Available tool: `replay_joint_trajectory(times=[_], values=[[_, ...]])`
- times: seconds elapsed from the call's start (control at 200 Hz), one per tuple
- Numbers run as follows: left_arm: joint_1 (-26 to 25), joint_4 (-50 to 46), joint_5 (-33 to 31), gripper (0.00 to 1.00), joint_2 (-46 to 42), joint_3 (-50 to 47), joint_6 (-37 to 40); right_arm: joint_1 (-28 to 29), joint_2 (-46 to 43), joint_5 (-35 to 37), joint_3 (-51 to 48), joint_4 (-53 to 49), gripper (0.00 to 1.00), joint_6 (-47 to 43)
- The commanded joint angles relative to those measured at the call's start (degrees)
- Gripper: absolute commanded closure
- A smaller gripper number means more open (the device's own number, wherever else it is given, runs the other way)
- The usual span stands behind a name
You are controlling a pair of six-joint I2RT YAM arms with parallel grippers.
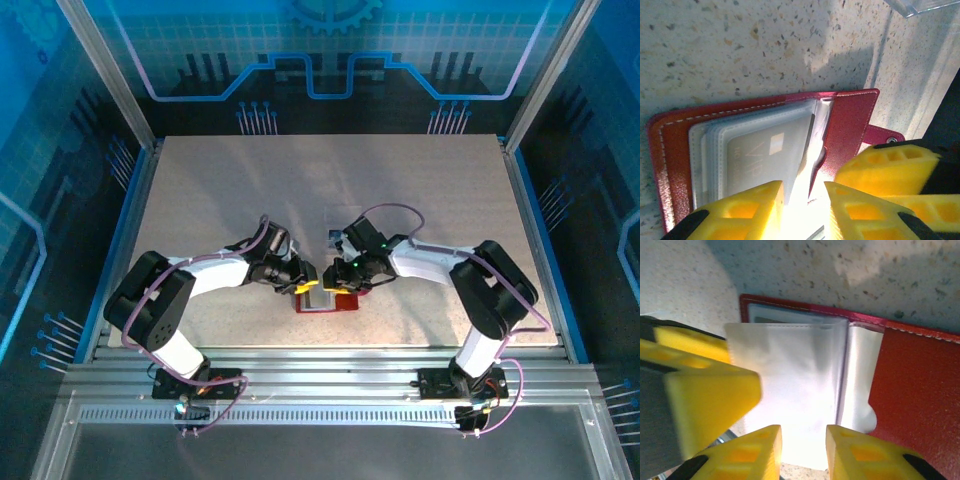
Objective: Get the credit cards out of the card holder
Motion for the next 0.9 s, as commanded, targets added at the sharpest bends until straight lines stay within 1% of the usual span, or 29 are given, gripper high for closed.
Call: replay_joint_trajectory(times=[0.0, 0.32, 0.37, 0.705, 0.895], values=[[-1.0, -0.2, 2.0, 0.73, 0.0, 1.2, -0.3, -1.4, -3.2, 0.9, -1.2, -2.8, 0.71, -0.2], [-3.3, -2.2, 1.9, 0.70, 1.5, 5.9, 0.0, -4.8, -9.2, 2.8, -3.1, -5.5, 0.71, -1.3], [-3.8, -2.3, 1.8, 0.70, 2.0, 6.7, 0.1, -5.4, -10.1, 3.3, -4.9, -6.1, 0.71, -1.6], [-7.3, -1.8, 2.2, 0.69, 7.7, 12.4, -0.7, -9.8, -16.0, 7.1, -7.9, -10.5, 0.71, -4.0], [-9.2, -1.2, 2.5, 0.66, 11.5, 15.1, -1.4, -12.6, -18.2, 6.7, -9.6, -11.3, 0.70, -4.9]])
